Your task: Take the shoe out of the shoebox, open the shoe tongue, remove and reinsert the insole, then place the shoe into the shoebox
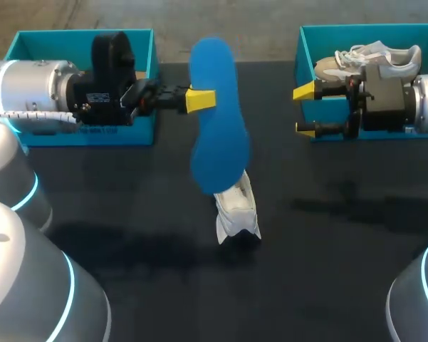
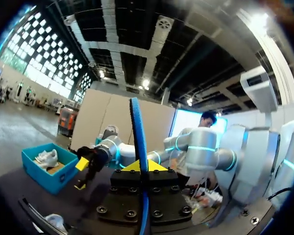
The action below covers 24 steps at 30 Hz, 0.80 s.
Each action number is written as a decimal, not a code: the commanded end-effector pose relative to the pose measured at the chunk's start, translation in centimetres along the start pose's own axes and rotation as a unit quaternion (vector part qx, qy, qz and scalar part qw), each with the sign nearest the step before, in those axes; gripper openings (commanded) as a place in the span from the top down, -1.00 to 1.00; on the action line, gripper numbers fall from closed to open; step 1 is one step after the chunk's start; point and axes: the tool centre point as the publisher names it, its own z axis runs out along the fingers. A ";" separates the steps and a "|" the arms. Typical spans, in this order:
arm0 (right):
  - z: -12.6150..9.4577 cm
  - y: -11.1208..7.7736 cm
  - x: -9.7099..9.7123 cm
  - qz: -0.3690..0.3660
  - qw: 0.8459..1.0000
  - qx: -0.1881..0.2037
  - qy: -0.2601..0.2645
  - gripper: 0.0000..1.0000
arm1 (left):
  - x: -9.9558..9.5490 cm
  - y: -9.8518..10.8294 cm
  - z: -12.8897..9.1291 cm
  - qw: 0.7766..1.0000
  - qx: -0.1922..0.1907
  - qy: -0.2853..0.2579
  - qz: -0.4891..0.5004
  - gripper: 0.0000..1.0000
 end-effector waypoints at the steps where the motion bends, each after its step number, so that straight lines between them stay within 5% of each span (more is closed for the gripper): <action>1: 0.2 0.1 0.0 0.000 1.000 0.000 -0.001 -1.00 | -1.7 -0.3 -0.6 0.943 -0.104 0.033 0.313 1.00; 10: 0.2 0.1 0.0 0.000 1.000 0.000 -0.001 -1.00 | -2.6 0.4 -1.0 0.856 -0.118 0.052 0.500 1.00; 15: 0.2 0.1 0.0 0.000 1.000 0.000 -0.001 -1.00 | -2.9 0.4 -0.7 0.806 -0.093 0.074 0.580 1.00; 24: 0.2 0.1 0.0 0.000 1.000 0.000 -0.001 -1.00 | -3.1 0.7 -0.6 0.803 -0.078 0.071 0.586 1.00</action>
